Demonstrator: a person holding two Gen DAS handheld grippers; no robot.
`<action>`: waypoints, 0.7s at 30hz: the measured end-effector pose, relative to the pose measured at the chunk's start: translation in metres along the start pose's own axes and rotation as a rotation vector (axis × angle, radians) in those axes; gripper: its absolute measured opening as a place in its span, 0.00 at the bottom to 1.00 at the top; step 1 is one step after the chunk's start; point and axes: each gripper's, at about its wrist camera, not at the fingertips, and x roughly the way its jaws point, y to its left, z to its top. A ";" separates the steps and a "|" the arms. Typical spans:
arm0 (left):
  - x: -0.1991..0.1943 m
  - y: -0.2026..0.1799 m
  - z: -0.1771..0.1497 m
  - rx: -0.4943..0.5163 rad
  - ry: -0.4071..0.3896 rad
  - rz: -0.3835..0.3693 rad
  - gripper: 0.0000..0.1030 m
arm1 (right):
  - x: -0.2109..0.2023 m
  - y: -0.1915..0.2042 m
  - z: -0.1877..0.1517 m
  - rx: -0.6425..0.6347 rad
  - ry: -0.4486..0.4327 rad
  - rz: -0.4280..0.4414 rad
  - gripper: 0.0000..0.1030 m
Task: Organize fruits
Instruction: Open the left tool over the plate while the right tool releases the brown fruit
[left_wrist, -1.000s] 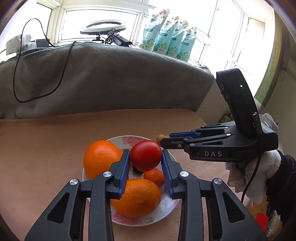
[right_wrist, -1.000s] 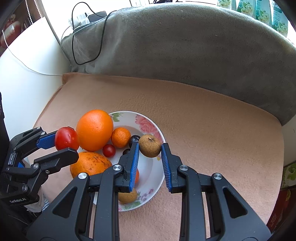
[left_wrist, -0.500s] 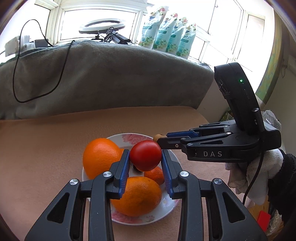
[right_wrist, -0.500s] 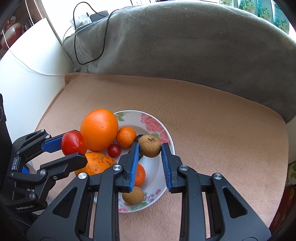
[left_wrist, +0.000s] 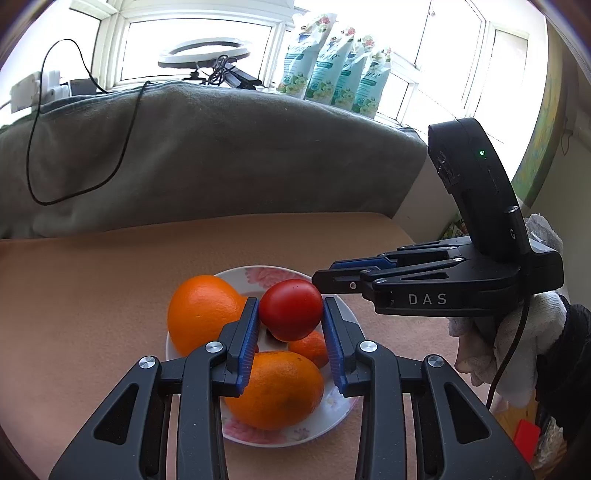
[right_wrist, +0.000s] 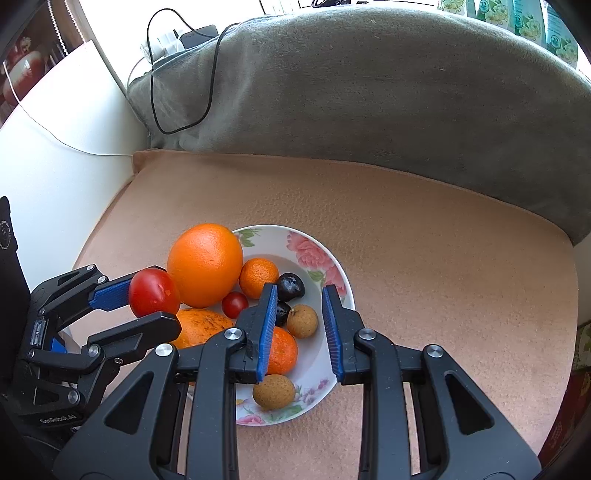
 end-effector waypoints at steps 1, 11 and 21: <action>0.001 0.000 0.000 0.000 0.004 0.001 0.31 | 0.000 0.001 0.000 0.001 0.000 -0.003 0.25; -0.001 0.002 0.001 -0.009 -0.008 0.020 0.32 | -0.003 -0.007 -0.001 0.030 -0.009 -0.016 0.27; -0.007 0.004 0.002 0.000 -0.035 0.041 0.51 | -0.010 -0.010 -0.003 0.053 -0.042 -0.041 0.51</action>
